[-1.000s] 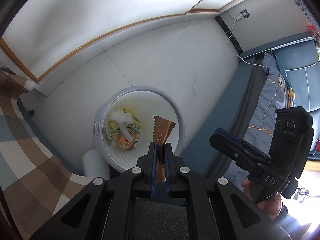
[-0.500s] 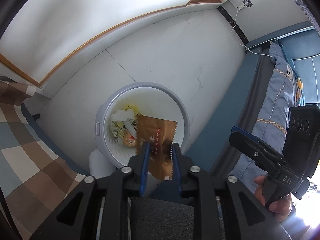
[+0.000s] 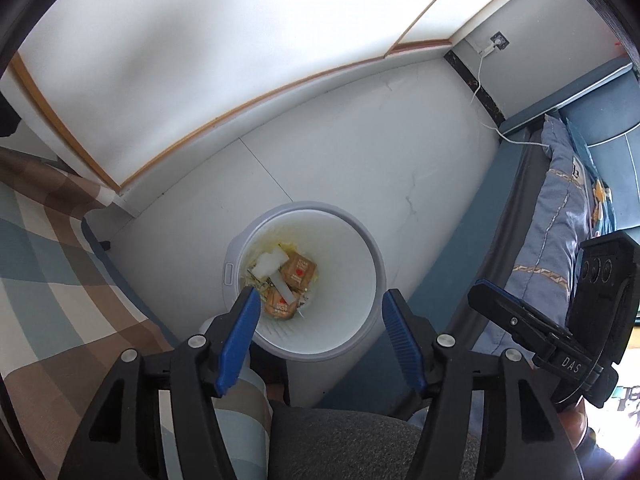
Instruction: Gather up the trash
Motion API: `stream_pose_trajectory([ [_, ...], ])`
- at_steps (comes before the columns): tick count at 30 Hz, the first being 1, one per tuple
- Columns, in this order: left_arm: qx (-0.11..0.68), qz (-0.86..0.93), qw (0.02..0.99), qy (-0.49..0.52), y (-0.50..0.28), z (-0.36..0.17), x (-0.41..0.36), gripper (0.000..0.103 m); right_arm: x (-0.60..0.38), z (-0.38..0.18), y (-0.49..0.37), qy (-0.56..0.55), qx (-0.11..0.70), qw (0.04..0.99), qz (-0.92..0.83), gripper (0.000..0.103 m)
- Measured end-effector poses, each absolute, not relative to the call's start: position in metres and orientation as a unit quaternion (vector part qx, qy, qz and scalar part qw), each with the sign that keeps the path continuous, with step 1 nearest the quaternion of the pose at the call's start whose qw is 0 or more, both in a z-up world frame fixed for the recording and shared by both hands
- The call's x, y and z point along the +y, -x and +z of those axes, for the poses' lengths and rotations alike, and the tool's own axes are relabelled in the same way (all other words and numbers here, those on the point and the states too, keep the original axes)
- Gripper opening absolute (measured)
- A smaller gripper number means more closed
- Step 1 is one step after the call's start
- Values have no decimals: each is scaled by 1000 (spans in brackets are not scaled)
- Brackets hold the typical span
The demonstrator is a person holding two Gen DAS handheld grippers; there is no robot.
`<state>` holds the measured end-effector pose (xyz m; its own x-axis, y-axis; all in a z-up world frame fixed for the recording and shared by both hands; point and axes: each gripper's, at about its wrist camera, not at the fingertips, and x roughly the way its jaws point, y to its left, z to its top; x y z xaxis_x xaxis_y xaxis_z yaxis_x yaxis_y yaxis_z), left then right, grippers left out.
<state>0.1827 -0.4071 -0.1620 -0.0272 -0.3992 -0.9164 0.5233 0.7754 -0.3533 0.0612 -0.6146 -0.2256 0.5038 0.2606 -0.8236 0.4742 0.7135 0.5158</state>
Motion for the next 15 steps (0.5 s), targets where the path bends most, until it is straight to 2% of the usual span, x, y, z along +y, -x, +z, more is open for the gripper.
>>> stream_pose_trajectory([
  [5,607,-296,736,-52,-184,-144,-389,59,-609,-209,-57,-364,483,794,-64,84],
  [7,595,-288,748,-52,-182,-136,-383,63,-605,-203,-55,-361,480,797,-60,84],
  [9,583,-277,762,-52,-180,-127,-378,75,-601,-196,-54,-357,477,801,-56,85],
  [15,571,-264,776,-45,-173,-114,-367,77,-590,-180,-50,-347,471,810,-45,88],
])
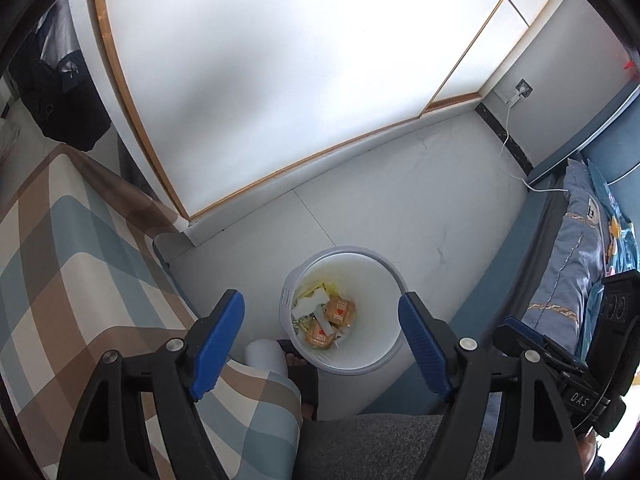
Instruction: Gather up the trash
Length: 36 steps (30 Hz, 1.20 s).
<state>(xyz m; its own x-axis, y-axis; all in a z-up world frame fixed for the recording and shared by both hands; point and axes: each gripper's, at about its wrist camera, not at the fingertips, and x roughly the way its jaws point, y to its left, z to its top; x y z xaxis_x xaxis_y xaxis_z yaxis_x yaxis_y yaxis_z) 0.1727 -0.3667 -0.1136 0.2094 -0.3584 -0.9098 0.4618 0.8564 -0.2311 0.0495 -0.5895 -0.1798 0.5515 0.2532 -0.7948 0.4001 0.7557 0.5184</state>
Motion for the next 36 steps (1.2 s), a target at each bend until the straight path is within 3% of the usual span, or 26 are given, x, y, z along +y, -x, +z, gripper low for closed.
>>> stream_pose_trajectory([
  [36,542,-266,797,-25,-140,-82,-331,77,-558,-134,-30,-312,450,836,-31,96],
])
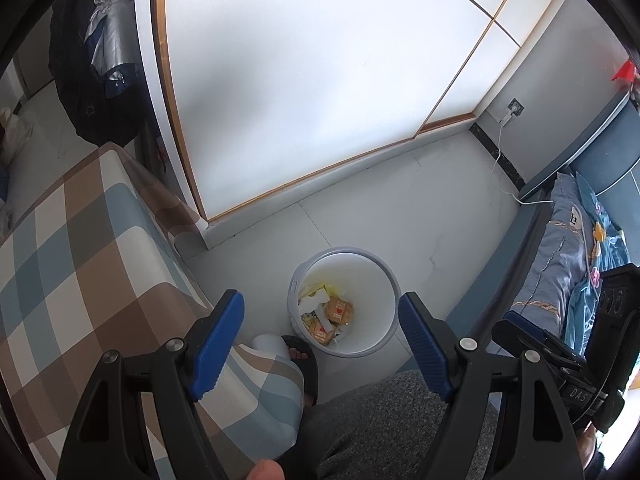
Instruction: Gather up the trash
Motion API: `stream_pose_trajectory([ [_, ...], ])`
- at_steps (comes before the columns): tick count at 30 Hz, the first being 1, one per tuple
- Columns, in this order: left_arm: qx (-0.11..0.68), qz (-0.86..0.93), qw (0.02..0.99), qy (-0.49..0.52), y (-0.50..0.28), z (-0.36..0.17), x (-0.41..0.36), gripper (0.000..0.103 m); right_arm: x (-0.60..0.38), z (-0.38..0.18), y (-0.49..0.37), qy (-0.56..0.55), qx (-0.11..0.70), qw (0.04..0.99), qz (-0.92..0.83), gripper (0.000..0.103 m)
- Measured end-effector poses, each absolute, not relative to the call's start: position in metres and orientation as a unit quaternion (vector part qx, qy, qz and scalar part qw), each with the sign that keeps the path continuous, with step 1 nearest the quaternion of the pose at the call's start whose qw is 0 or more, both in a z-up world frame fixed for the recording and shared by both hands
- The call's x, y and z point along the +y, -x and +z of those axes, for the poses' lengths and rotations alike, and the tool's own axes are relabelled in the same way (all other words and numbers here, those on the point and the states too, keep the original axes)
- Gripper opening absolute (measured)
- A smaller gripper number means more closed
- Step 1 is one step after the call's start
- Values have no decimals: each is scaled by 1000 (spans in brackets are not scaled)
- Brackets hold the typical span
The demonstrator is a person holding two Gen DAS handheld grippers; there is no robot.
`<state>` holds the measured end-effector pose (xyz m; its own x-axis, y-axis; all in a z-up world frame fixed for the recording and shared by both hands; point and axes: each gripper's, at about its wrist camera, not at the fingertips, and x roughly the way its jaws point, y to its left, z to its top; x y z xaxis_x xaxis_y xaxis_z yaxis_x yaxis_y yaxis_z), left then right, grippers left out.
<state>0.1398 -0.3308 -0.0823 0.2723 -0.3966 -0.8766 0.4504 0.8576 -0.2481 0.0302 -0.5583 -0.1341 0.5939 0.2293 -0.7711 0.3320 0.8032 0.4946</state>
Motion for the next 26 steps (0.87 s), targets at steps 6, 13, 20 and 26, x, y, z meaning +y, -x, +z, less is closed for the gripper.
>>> stream_pose_trajectory([
  [6,539,-262,800,-24,-137,-82,-328,77,-557,-132,-28,-312,446,838,-31,96],
  [13,532,-263,805,-22,-134,-78,-325,77,-557,-130,-27,-313,444,839,-30,96],
  [20,519,-270,811,-15,-129,-74,-324,77,-556,-128,-26,-312,443,840,-29,96],
  [26,506,-267,820,2,-128,-70,-317,77,-552,-120,-24,-310,439,843,-31,96],
])
